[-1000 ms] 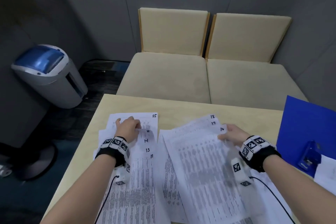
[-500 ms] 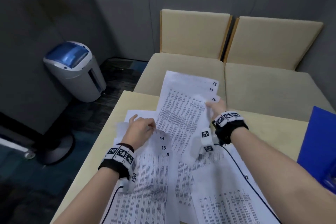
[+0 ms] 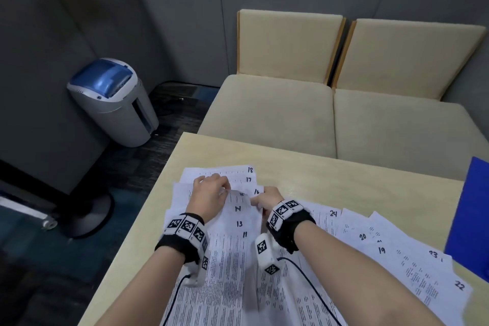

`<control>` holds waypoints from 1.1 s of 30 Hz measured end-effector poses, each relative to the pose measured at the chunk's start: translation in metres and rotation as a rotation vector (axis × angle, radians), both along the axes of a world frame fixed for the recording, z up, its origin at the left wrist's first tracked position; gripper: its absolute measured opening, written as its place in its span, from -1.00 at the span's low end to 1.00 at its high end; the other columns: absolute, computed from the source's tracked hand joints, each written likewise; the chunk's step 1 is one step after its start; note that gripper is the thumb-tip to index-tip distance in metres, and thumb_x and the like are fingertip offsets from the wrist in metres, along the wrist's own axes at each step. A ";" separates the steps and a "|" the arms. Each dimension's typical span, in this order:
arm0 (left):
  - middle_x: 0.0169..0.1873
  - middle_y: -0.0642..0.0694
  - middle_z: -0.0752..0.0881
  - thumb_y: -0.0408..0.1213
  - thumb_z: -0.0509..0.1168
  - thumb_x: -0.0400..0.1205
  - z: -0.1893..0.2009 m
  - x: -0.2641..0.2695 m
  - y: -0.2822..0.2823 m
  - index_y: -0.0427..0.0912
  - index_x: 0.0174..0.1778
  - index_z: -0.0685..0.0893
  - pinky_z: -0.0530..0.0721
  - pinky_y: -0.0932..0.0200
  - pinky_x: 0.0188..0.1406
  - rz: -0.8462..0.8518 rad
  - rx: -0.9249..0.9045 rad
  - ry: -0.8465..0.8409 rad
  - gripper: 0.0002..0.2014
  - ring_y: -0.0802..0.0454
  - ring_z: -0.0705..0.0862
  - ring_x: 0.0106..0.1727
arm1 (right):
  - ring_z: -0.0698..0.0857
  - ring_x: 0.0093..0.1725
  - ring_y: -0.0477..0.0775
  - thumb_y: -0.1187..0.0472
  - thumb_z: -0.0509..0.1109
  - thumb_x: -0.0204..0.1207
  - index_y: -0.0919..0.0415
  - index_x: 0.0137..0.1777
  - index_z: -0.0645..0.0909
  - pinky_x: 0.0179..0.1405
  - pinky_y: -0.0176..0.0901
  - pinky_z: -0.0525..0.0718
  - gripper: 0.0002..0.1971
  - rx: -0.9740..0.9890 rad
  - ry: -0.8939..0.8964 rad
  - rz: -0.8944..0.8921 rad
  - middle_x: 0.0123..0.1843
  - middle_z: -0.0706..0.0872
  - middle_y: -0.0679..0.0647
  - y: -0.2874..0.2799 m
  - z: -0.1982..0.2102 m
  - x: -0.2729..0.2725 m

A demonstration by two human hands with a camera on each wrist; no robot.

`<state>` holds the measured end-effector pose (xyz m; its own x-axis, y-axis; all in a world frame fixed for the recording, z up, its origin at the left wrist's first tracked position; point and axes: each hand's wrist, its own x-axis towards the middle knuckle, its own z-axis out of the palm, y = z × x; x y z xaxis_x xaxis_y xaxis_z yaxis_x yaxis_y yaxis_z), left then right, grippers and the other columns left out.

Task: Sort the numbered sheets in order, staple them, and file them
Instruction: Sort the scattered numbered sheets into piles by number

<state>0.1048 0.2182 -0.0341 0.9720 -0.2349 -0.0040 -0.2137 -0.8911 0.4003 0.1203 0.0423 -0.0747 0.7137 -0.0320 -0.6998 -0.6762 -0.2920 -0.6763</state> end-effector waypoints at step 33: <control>0.00 -0.09 0.57 -0.46 0.30 0.47 -0.019 0.020 0.004 -0.23 -0.17 0.65 0.52 0.10 0.07 -0.115 -0.032 0.122 -0.91 -0.13 0.53 0.07 | 0.68 -0.34 0.20 0.28 0.45 0.37 0.12 -0.42 0.46 -0.22 0.05 0.75 -0.76 -0.207 -0.171 0.035 -0.31 0.72 0.20 0.011 0.001 0.049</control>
<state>0.1250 0.2217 -0.0531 0.9313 -0.3468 -0.1113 -0.2619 -0.8500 0.4571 0.1697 0.0537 -0.0732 0.8241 -0.1356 -0.5500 -0.5445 -0.4572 -0.7032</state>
